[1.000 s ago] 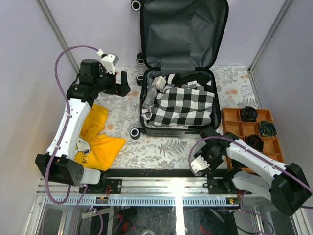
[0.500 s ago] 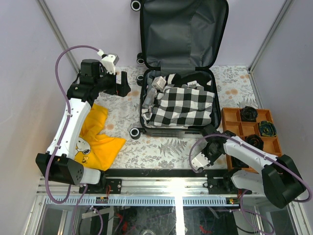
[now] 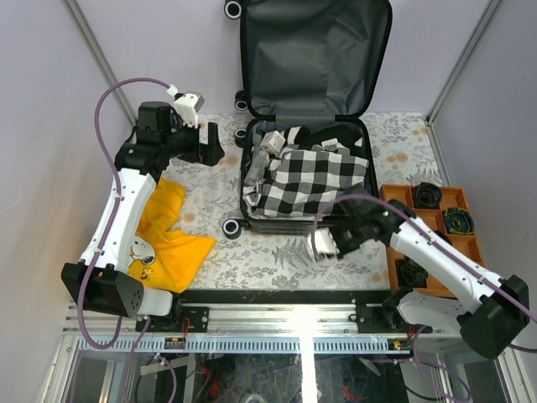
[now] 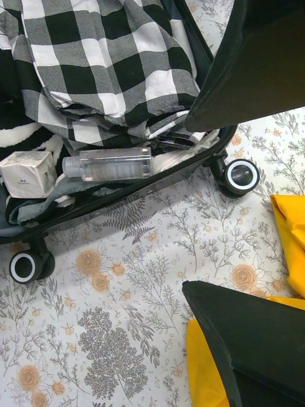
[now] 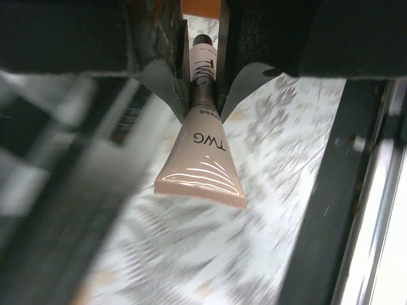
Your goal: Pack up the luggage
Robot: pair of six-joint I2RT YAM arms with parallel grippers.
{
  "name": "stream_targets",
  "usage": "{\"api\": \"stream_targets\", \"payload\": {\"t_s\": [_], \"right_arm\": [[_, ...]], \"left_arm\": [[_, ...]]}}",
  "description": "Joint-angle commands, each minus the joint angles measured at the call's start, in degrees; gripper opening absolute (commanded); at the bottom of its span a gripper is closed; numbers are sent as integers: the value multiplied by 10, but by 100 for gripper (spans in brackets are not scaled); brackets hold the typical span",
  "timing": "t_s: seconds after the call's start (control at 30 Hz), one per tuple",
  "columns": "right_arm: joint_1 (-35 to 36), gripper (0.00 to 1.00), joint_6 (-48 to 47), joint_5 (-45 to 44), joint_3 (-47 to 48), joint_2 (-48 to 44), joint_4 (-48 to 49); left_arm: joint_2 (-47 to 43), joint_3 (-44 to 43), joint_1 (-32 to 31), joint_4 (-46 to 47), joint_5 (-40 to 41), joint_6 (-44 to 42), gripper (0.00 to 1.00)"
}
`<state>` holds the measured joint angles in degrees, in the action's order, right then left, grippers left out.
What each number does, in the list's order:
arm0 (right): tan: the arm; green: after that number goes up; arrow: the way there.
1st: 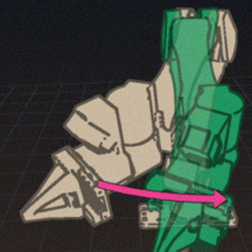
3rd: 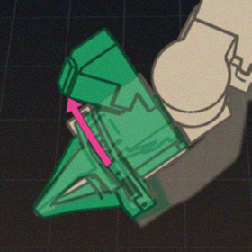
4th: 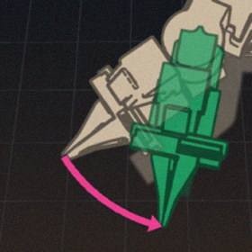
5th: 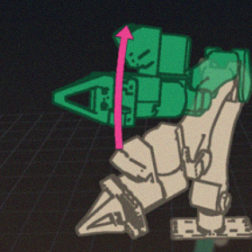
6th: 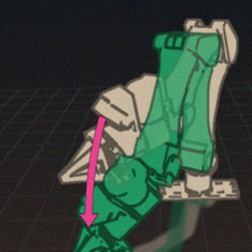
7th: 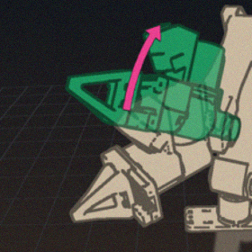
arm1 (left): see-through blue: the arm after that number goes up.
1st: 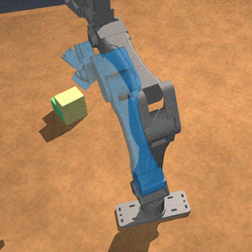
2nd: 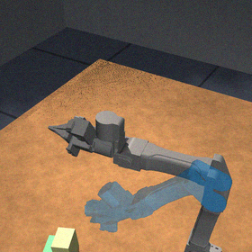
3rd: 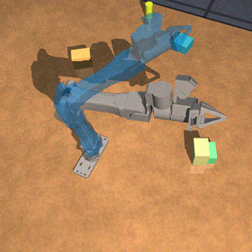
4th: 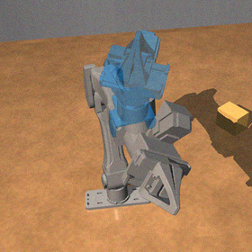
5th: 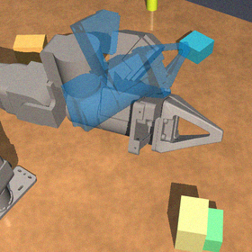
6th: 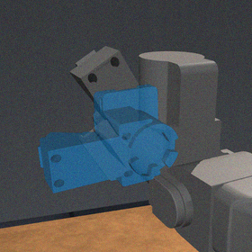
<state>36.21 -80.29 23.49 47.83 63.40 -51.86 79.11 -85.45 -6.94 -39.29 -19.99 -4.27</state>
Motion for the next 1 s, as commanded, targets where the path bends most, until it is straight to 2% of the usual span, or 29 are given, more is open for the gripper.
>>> {"api": "stream_targets", "payload": {"t_s": [0.0, 0.1, 0.17, 0.27, 0.43, 0.57, 0.63, 0.83, 0.97], "right_arm": [[13, 4, 278, 101, 177, 55, 29], [13, 5, 430, 32, 301, 134, 69], [9, 1, 509, 4, 410, 200, 60], [1, 0, 626, 34, 504, 277, 65], [-12, 0, 803, 64, 526, 339, 177], [-68, 0, 1023, 109, 489, 382, 341], [-86, 0, 1095, 116, 476, 406, 402], [-106, 2, 1124, 40, 514, 476, 436], [-123, 4, 1162, 45, 531, 522, 468]], "left_arm": [[2, 1, 10, 13, -12, 9, 100], [0, 4, 12, 13, -12, 11, 100], [-2, 7, 15, 14, -14, 12, 100], [-7, 14, 17, 16, -14, 14, 100], [-20, 27, 24, 24, -19, 19, 100], [-22, 25, 37, 22, -27, 26, 100], [-21, 24, 37, 18, -25, 23, 100], [-9, 22, 38, 24, -38, 33, 100], [2, 16, 38, 26, -39, 36, 100]]}}
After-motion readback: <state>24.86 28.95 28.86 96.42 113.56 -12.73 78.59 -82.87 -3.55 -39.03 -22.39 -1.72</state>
